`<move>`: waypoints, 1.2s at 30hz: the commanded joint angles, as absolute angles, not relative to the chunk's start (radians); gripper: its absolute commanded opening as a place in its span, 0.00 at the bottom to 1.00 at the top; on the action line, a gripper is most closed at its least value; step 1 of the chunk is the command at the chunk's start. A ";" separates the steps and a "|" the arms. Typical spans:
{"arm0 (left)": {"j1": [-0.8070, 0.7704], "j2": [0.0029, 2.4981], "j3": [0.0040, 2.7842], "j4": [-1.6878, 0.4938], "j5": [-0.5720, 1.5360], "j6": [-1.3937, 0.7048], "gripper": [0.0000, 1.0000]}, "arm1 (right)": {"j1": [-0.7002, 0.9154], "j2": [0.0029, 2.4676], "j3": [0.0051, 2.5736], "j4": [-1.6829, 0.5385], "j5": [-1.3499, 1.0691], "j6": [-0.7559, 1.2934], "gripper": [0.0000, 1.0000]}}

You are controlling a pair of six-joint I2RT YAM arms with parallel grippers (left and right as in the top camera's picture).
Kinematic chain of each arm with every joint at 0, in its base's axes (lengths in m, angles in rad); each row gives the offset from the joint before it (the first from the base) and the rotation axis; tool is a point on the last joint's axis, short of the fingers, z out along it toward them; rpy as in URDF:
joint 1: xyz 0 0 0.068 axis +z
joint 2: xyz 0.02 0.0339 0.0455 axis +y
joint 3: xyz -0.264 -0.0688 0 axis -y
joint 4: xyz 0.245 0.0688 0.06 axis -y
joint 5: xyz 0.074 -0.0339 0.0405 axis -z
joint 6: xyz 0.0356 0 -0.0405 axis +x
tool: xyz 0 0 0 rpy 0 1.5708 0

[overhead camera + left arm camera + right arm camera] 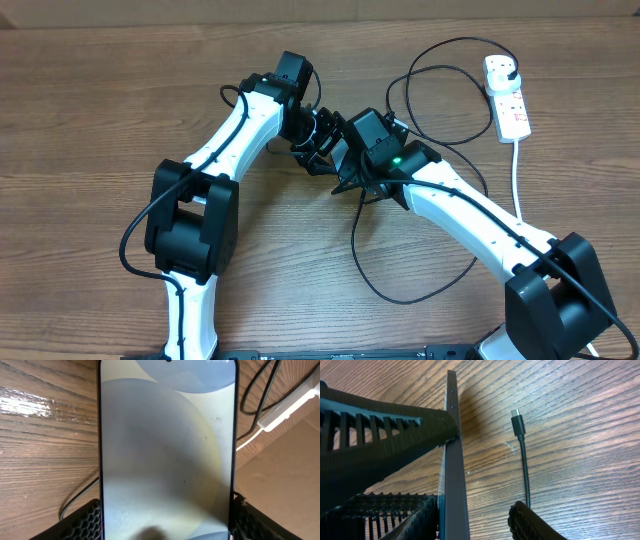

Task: Plug charger to phone and switch on socket
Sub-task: 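Grasp the phone's edge with the right gripper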

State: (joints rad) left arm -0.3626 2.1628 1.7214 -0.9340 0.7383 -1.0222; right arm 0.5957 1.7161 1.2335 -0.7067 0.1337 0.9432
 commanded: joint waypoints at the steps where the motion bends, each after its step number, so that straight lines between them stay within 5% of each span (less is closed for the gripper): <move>1: -0.367 2.171 1.750 -0.930 0.747 -1.037 0.70 | 0.598 1.717 1.266 -0.699 0.122 0.950 0.46; 36: -0.367 2.171 1.750 -0.930 0.752 -1.036 0.70 | 0.598 1.717 1.266 -0.654 0.088 0.966 0.18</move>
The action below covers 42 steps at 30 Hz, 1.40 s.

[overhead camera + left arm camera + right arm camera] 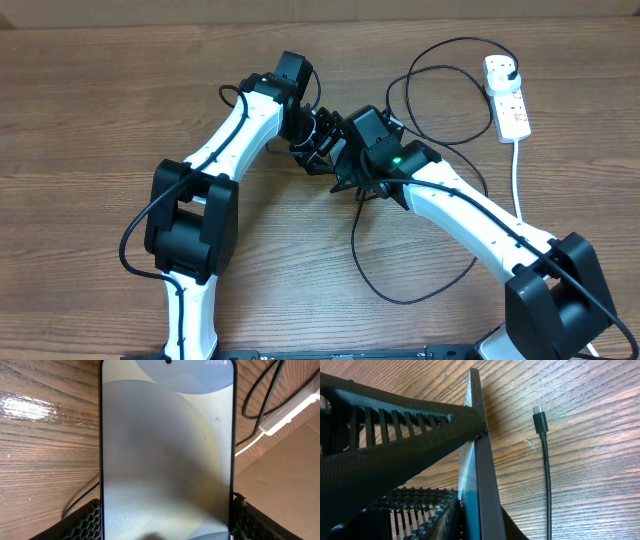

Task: Plug charger to phone and switch on socket
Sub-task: 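Grasp the phone's edge with the right gripper, then open the left gripper and withdraw it, right gripper holding the phone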

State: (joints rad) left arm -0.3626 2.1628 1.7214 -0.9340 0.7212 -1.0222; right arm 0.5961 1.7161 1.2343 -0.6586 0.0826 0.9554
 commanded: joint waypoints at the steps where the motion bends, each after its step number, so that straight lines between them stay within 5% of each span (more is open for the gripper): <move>1: -0.367 2.171 1.750 -0.930 0.752 -1.036 0.70 | 0.598 1.717 1.266 -0.654 0.089 0.966 0.17; 14: -0.367 2.171 1.750 -0.930 0.752 -1.032 0.73 | 0.598 1.717 1.266 -0.654 0.088 0.965 0.04; 29: -0.308 2.138 1.750 -0.920 0.687 -0.870 0.80 | 0.569 1.655 1.345 -0.755 0.089 0.919 0.04; 42: -0.090 1.810 1.750 -1.001 0.664 -0.636 0.88 | 0.498 1.517 1.345 -0.765 0.032 0.919 0.04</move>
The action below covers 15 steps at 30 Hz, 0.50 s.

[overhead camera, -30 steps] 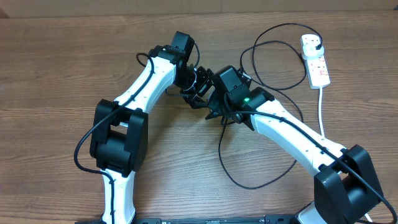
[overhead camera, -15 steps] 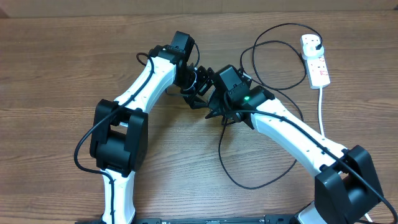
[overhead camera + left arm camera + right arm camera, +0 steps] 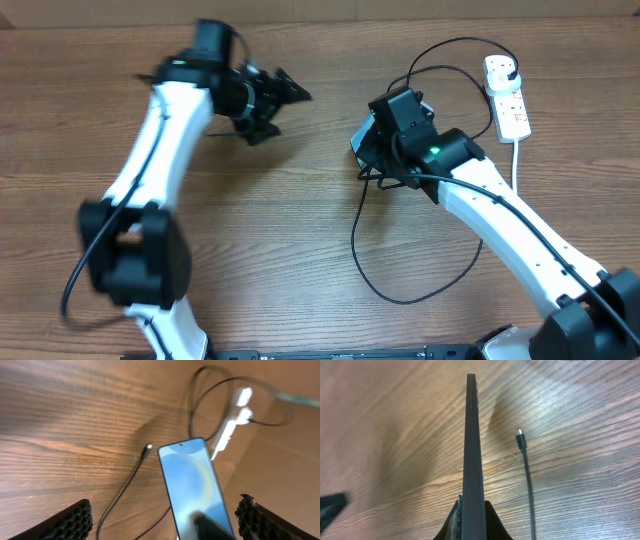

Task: Plug charger to phone and switch on socket
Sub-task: 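Open the left gripper and withdraw it, right gripper holding the phone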

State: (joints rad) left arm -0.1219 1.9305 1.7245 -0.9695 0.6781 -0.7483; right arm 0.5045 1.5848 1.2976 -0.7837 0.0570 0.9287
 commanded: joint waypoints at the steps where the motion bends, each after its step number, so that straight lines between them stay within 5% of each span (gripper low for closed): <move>1: -0.078 1.785 1.750 -1.023 0.664 -0.619 0.88 | 0.496 1.507 1.345 -0.763 0.021 0.919 0.04; 4: -0.055 1.728 1.750 -1.082 0.656 -0.553 0.89 | 0.491 1.478 1.345 -0.752 -0.014 0.904 0.04; 7: -0.052 1.699 1.750 -1.143 0.577 -0.534 1.00 | 0.488 1.441 1.345 -0.728 -0.068 0.889 0.04; 15: -0.052 1.701 1.749 -1.223 0.640 -0.530 1.00 | 0.488 1.404 1.345 -0.709 -0.103 0.889 0.04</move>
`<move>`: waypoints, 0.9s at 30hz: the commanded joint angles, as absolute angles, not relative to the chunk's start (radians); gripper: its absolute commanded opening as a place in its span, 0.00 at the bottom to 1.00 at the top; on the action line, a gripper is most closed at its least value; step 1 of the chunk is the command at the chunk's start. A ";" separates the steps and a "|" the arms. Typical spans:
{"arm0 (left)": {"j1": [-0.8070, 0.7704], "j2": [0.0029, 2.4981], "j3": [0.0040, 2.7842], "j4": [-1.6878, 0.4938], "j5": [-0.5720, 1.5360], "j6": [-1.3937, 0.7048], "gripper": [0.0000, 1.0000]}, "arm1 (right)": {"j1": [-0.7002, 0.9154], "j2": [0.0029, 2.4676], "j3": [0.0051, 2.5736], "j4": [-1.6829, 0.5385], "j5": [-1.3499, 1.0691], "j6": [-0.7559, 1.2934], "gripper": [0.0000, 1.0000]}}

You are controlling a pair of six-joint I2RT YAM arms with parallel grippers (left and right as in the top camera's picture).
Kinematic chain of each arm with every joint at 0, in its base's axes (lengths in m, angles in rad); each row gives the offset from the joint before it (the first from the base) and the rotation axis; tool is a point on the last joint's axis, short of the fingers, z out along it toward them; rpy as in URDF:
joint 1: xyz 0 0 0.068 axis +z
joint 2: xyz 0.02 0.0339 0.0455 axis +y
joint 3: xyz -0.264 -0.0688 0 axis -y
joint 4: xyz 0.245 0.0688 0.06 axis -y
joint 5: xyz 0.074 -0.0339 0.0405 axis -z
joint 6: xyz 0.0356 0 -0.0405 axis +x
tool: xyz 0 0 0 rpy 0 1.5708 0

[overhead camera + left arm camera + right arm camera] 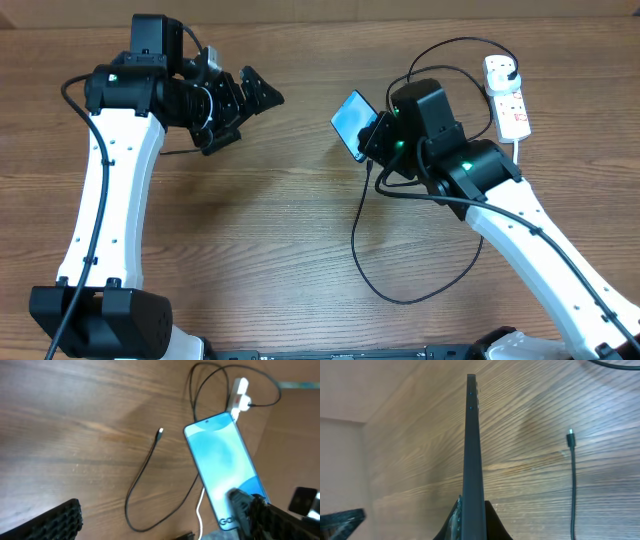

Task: Plug charger to phone and switch on socket
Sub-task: 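Open the left gripper and withdraw it, right gripper holding the phone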

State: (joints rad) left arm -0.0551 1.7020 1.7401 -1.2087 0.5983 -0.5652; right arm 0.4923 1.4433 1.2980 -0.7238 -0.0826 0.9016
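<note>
My right gripper [376, 136] is shut on the lower end of the phone [351, 122] and holds it above the table, its lit blue screen tilted up and to the left. The right wrist view shows the phone [472, 445] edge-on, both fingers of my right gripper [472, 522] pressed on it. The charger cable's loose plug end [570, 438] lies on the wood below, also in the left wrist view as the plug end [160, 432]. A white socket strip [507, 95] lies at the far right, the charger plugged in. My left gripper [256, 100] is open, empty, off to the left.
The black charger cable [358, 250] loops across the table under my right arm and back to the strip. A white lead [517, 180] runs from the strip toward the front right. A cardboard wall [320, 8] stands along the table's far edge.
My left arm has drawn further left and up, so the phone looks smaller in its view. My right gripper has lifted the phone a little and shifted it left.
First my left gripper held the phone, with my right gripper's fingers open on either side of its edge. Then the right fingers stood shut on it. Later the left gripper had let go and moved away left; now only the right gripper holds the phone.
</note>
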 commanded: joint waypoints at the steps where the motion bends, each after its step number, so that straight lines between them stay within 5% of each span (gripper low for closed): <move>1: -0.052 1.701 1.749 -1.217 0.675 -0.509 1.00 | 0.488 1.404 1.345 -0.710 -0.104 0.889 0.04; 8: -0.051 1.699 1.750 -1.140 1.003 -0.274 1.00 | 0.488 1.404 1.345 -0.707 -0.107 0.889 0.04; 27: -0.051 1.700 1.750 -1.152 0.808 -0.271 1.00 | 0.407 1.404 1.344 -0.701 -0.099 0.889 0.04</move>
State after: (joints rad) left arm -0.0551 1.7020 1.7401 -1.1522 0.8581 -0.2935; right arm 0.4194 1.4380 1.2980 -0.7101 -0.1169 0.8963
